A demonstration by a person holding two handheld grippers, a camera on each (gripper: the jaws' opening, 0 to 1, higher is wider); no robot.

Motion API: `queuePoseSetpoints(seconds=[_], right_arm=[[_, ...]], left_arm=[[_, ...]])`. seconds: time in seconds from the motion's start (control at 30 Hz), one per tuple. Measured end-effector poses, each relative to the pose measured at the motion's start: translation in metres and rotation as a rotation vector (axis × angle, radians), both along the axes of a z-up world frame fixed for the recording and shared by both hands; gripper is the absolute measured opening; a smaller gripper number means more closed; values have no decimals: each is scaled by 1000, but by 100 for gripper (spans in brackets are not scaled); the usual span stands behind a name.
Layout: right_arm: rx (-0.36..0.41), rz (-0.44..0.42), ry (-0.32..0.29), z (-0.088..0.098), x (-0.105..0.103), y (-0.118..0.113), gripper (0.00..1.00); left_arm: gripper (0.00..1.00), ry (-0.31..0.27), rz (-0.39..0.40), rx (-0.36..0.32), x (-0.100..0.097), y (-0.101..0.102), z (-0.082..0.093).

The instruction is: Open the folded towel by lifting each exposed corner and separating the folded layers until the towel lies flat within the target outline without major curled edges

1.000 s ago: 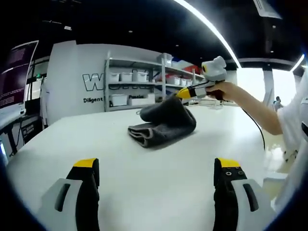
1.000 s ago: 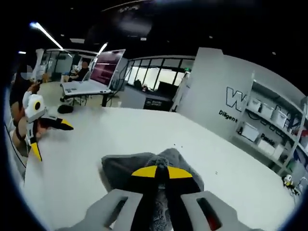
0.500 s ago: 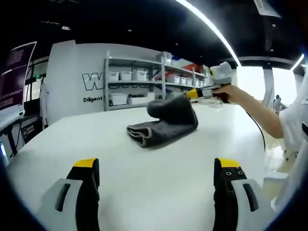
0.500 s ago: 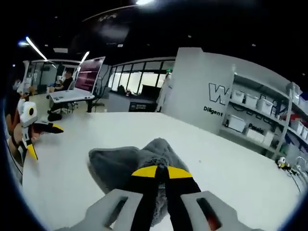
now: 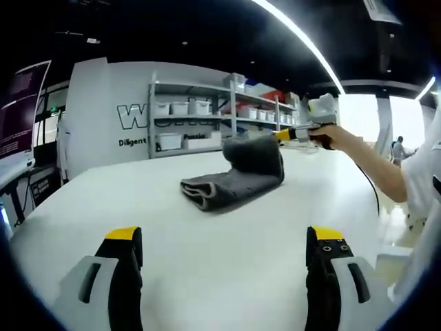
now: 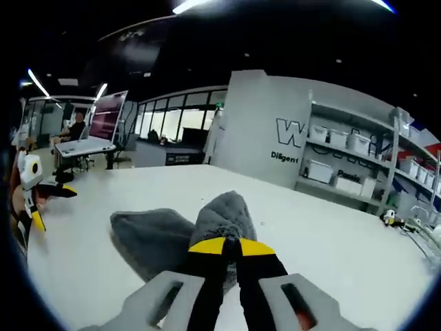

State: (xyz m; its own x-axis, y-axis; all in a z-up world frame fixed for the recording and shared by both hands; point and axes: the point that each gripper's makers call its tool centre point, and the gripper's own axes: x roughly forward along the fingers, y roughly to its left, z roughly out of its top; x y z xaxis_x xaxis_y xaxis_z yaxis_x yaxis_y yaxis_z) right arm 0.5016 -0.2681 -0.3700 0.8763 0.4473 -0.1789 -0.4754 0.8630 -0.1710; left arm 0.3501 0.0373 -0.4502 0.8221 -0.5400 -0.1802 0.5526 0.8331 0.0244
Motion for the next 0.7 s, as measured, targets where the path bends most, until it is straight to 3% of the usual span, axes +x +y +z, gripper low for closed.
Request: queuePoseSetpoints(seconds=[0.43,0.7], right_arm=[[74,-102,1,-12,3,-39,1],[168,-160,-3,-22,6,-62,1]], left_arm=[[97,5,2,8,1,-1,-1],[97,13,-1,24,2,-3,-2]])
